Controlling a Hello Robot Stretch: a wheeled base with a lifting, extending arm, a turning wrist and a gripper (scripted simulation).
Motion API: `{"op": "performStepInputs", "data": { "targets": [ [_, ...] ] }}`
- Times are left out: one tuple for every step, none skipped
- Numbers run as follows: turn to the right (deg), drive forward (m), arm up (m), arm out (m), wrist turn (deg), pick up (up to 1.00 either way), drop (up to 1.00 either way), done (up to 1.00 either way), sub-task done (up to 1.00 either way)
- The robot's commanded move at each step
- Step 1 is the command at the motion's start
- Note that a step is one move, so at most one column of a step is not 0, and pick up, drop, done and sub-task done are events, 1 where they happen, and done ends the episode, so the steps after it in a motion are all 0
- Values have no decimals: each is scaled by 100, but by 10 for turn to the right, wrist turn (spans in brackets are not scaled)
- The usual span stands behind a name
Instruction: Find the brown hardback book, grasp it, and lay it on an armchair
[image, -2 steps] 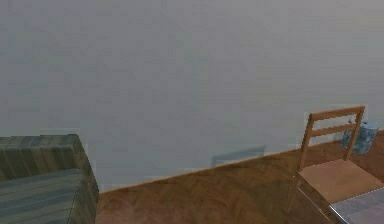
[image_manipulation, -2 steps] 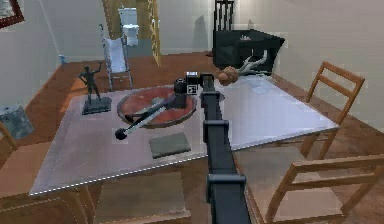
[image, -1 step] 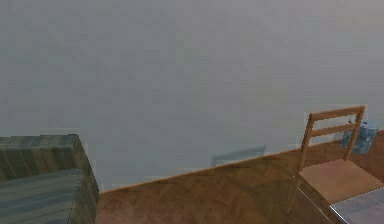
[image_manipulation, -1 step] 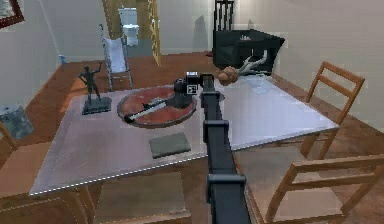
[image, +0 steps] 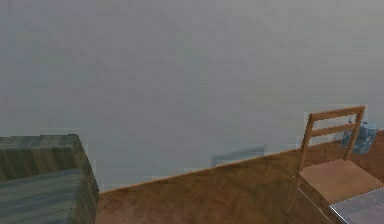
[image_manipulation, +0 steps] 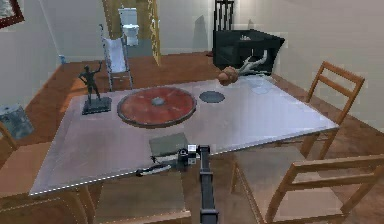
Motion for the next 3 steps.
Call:
{"op": "performStepInputs", "data": {
  "targets": [
    [0, 0, 10, 0, 0, 0, 0, 0, 0],
    [0, 0, -10, 0, 0, 0, 0, 0, 0],
    [0, 0, 10, 0, 0, 0, 0, 0, 0]
  ]
}}
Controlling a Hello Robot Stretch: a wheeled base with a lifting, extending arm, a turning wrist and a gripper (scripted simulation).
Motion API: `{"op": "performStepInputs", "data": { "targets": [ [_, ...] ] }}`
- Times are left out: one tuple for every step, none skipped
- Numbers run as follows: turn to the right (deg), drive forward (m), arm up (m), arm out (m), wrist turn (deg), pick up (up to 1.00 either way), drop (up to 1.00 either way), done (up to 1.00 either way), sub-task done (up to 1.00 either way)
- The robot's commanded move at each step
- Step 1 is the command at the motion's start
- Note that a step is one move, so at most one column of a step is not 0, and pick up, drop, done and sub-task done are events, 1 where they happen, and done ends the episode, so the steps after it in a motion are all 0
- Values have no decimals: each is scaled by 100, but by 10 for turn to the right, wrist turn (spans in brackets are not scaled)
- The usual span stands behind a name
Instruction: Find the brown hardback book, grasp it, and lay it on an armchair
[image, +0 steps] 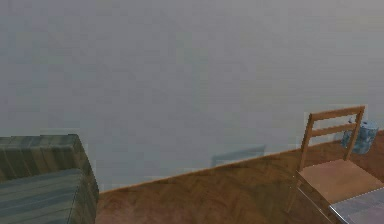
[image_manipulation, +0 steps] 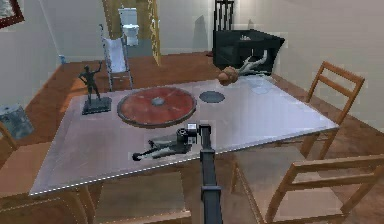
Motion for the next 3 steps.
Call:
{"op": "performStepInputs", "data": {
  "targets": [
    [0, 0, 30, 0, 0, 0, 0, 0, 0],
    [0, 0, 0, 0, -450, 0, 0, 0, 0],
    [0, 0, 0, 0, -210, 0, 0, 0, 0]
  ]
}}
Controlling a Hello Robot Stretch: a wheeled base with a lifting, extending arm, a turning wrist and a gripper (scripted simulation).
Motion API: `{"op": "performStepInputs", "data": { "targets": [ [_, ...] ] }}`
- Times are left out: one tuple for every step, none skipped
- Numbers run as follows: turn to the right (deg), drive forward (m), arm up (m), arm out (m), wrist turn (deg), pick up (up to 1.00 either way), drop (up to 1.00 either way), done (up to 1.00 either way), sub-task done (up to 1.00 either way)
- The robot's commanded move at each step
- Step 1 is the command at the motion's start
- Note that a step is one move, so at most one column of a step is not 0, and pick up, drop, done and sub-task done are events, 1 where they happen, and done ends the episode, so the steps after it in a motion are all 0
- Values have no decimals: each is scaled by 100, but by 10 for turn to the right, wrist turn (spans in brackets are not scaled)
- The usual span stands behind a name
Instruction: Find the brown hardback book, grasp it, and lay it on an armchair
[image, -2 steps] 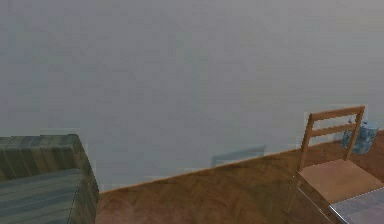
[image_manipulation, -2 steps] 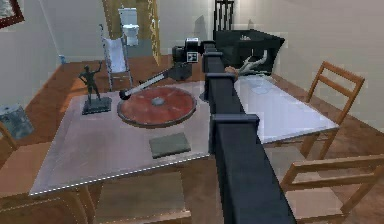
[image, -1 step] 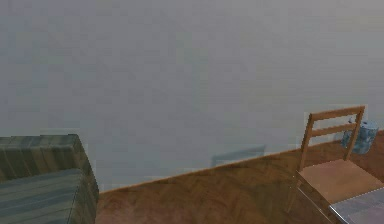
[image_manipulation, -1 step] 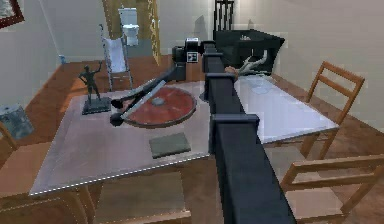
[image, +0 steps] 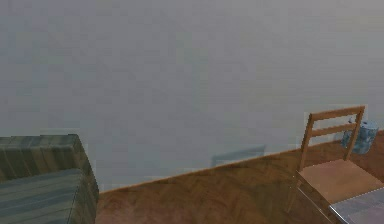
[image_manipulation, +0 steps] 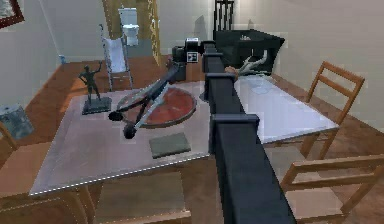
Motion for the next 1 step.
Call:
{"op": "performStepInputs", "data": {
  "targets": [
    [0, 0, 0, -48, 0, 0, 0, 0, 0]
  ]
}}
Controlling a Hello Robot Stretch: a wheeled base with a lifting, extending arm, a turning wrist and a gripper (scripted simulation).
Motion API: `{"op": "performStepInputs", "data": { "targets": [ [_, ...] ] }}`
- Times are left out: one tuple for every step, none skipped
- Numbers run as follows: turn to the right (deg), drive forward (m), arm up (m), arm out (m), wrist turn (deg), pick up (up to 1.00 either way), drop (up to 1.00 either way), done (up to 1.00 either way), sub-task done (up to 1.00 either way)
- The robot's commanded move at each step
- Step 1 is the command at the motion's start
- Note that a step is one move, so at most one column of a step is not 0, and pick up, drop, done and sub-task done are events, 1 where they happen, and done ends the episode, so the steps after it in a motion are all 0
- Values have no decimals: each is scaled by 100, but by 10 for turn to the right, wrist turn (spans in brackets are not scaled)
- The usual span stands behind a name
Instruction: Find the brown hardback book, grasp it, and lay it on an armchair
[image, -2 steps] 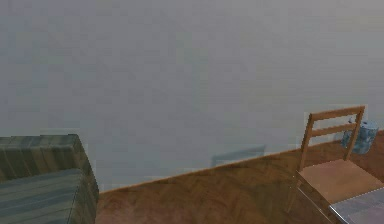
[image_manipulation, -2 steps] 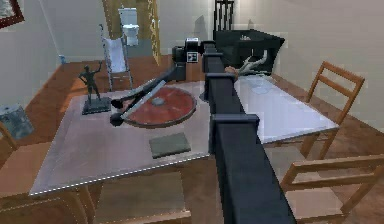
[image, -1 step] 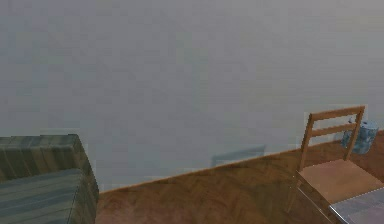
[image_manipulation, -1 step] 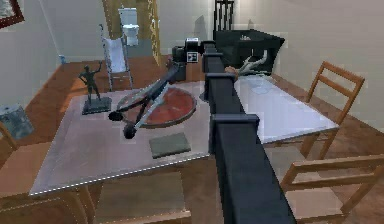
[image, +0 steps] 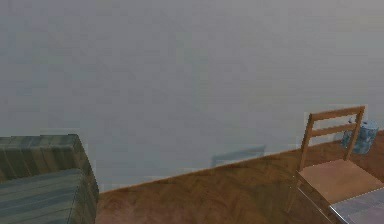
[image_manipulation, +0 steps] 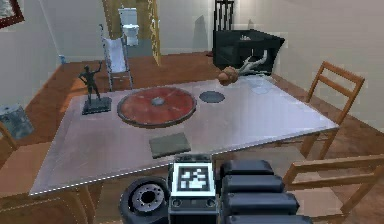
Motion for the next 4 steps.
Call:
{"op": "performStepInputs", "data": {
  "targets": [
    [450, 0, 0, 0, 0, 0, 0, 0, 0],
    [450, 0, 0, 0, 0, 0, 0, 0, 0],
    [450, 0, 0, 0, 0, 0, 0, 0, 0],
    [30, 0, 0, 0, 0, 0, 0, 0, 0]
  ]
}}
